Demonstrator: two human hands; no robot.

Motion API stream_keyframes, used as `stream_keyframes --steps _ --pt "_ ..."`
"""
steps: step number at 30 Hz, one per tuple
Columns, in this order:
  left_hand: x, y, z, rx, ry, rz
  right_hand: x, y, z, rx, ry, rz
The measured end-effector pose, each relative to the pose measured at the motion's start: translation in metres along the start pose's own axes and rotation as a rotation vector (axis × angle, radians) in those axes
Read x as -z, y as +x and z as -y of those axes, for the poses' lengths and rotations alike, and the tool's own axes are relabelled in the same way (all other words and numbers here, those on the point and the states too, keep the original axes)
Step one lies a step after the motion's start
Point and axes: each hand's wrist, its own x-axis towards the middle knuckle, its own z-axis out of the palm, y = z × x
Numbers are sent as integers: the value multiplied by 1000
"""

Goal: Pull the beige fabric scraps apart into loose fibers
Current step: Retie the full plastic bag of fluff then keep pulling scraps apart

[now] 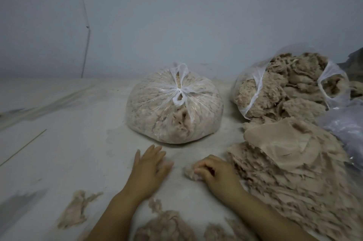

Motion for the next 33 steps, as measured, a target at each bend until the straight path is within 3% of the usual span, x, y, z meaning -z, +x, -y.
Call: stream_keyframes --steps 2,6,8,12,20,26,29,33 --pt "4 -1 -16 35 -309 -123 -3 -8 0 2 46 83" --pt "4 -9 -38 91 -715 127 -5 -9 6 -186 321 69" --pt "0 -12 -40 67 -697 206 -6 -8 10 -284 476 14" --pt "-1 -10 -42 105 -636 86 -8 -6 12 -382 718 -70" --pt "-3 -8 -53 107 -790 109 -6 -2 6 -404 623 -163" --pt "-1 -10 -55 164 -959 143 -11 -3 15 -401 751 -12" --pt "-1 -9 -56 147 -906 78 -13 -2 17 -422 792 -45" --pt "-3 -6 -54 270 -897 -45 -12 -2 16 -434 795 -84"
